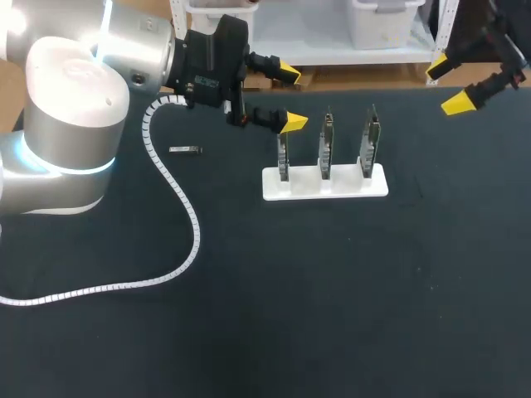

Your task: Pick up the optical module with the left hand, and insert it into the network port with the right hand.

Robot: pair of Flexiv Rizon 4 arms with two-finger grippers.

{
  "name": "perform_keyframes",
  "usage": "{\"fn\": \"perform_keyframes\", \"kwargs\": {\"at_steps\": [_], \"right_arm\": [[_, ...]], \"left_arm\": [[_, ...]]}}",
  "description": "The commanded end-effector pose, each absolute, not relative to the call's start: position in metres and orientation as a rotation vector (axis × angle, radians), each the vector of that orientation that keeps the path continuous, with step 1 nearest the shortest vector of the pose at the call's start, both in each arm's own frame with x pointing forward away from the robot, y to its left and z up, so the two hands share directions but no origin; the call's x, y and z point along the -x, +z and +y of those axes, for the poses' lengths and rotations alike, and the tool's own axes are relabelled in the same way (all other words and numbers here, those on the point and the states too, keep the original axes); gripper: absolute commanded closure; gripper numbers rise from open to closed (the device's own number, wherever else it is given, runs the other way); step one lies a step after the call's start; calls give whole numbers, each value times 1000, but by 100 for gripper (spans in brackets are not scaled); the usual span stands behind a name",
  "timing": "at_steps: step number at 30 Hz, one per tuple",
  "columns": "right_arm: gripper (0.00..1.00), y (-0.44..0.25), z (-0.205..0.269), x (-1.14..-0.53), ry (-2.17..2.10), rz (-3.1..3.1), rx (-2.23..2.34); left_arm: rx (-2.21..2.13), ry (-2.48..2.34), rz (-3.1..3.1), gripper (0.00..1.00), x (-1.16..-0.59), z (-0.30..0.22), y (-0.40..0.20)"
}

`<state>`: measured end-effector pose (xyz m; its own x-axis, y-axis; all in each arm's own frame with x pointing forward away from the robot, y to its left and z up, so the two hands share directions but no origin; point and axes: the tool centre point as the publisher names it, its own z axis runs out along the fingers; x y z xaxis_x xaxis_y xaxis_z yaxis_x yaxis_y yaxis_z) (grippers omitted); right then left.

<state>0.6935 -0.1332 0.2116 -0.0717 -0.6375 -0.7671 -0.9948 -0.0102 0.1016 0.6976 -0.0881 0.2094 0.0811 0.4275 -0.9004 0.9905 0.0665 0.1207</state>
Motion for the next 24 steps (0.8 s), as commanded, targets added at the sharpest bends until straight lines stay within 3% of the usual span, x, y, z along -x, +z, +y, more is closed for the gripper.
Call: {"fn": "perform_keyframes", "kwargs": {"at_steps": [1,24], "right_arm": [[0,204,-129,-694,948,1728,1759],[0,186,-116,-726,925,1602,1780]], "left_arm": [[-1495,-819,1487,0,-697,-89,210],[-1495,-819,1487,0,-697,-89,210]]}}
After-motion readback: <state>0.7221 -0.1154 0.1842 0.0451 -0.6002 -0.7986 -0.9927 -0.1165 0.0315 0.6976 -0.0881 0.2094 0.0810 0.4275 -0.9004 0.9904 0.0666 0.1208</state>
